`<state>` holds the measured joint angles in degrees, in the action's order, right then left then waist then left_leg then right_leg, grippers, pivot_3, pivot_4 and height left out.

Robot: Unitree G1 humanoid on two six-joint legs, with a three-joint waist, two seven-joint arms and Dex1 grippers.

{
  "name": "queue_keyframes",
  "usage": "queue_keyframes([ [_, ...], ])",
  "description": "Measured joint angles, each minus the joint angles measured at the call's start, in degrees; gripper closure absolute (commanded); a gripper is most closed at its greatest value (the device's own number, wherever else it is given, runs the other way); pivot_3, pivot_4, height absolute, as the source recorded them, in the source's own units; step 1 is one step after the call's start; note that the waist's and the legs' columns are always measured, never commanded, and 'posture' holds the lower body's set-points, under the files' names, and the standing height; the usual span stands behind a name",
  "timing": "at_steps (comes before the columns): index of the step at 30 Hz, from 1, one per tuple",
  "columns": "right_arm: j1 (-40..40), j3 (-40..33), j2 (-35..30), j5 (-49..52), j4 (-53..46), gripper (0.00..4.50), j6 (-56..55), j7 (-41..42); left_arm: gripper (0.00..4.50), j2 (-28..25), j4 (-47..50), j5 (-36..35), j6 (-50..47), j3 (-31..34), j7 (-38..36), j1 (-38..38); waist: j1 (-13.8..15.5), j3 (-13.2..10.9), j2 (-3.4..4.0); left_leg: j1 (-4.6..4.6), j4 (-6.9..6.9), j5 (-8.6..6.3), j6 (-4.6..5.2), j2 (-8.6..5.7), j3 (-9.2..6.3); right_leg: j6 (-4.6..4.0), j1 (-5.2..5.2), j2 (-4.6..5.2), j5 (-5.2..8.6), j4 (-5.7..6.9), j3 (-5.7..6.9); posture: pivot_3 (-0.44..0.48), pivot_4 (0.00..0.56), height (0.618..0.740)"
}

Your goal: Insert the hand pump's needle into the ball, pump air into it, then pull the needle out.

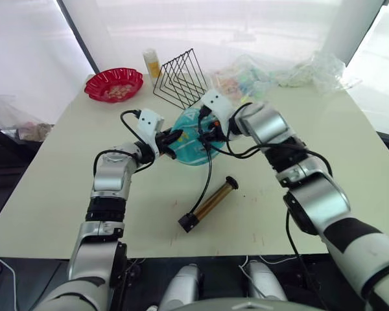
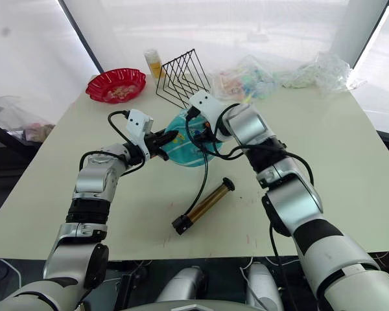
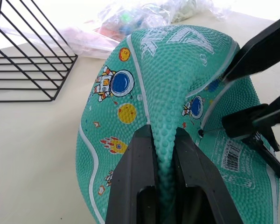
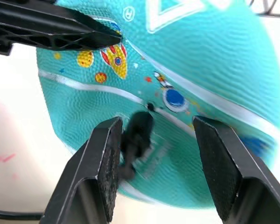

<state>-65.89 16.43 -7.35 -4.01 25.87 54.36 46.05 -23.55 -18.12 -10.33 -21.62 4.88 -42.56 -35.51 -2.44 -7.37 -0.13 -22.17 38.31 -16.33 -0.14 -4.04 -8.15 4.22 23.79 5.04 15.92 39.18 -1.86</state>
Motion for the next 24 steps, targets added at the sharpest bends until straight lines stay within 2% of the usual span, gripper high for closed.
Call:
queue_keyframes([
  [2, 1.14, 0.01, -0.46, 0.49, -3.40, 1.99, 1.12, -0.18, 4.50, 0.02, -0.17, 0.00, 0.03, -0.04, 0.00, -0.08, 0.03, 0.00, 0.00, 0.02, 0.00, 0.00, 0.00, 0.00, -0.02, 0.00, 0.00, -0.01, 0.00, 0.01, 0.02, 0.000, 0.150, 0.740],
  [3, 3.92, -1.06, -0.51, 1.25, -8.95, 1.99, 2.95, -1.61, 4.50, 0.21, -0.34, 0.00, 0.06, -0.15, 0.00, -0.20, 0.15, 0.00, 0.00, 0.01, 0.00, 0.00, 0.00, 0.00, -0.08, 0.00, -0.06, -0.01, 0.00, -0.02, 0.08, 0.000, 0.150, 0.740],
  [7, 10.68, -5.32, 1.73, 3.52, -18.06, 1.99, 7.73, -6.90, 4.50, 0.14, -0.45, 0.00, 0.08, -0.35, 0.01, -0.38, 0.24, 0.00, 0.00, -0.01, 0.00, 0.00, 0.00, -0.01, -0.09, 0.00, -0.09, 0.02, 0.00, -0.11, 0.10, 0.000, 0.150, 0.740],
  [10, 12.90, -7.84, 4.26, 5.00, -20.62, 1.99, 10.80, -10.78, 4.50, 0.06, -0.45, 0.00, 0.01, -0.37, 0.04, -0.41, 0.16, 0.00, 0.00, 0.01, 0.00, 0.00, 0.00, -0.01, -0.09, -0.01, -0.09, 0.02, 0.00, -0.08, 0.10, 0.000, 0.150, 0.740],
  [16, 14.03, -9.17, 7.46, 6.92, -21.67, 1.99, 11.60, -17.52, 4.50, 0.08, 0.03, -0.02, -0.50, -0.44, 0.11, -0.34, 0.18, 0.00, 0.00, 0.02, 0.00, 0.00, 0.00, -0.01, -0.09, -0.01, -0.09, 0.01, -0.01, -0.11, 0.10, 0.000, 0.150, 0.740],
  [24, 15.82, -10.33, 8.32, 8.09, -16.83, 1.99, 10.11, -22.09, 4.50, 0.04, 0.63, -0.01, -0.82, -0.45, 0.35, -0.09, 0.10, 0.00, 0.00, 0.01, 0.00, 0.00, 0.00, -0.01, -0.09, -0.01, -0.09, 0.01, -0.01, -0.12, 0.10, 0.000, 0.150, 0.740],
])
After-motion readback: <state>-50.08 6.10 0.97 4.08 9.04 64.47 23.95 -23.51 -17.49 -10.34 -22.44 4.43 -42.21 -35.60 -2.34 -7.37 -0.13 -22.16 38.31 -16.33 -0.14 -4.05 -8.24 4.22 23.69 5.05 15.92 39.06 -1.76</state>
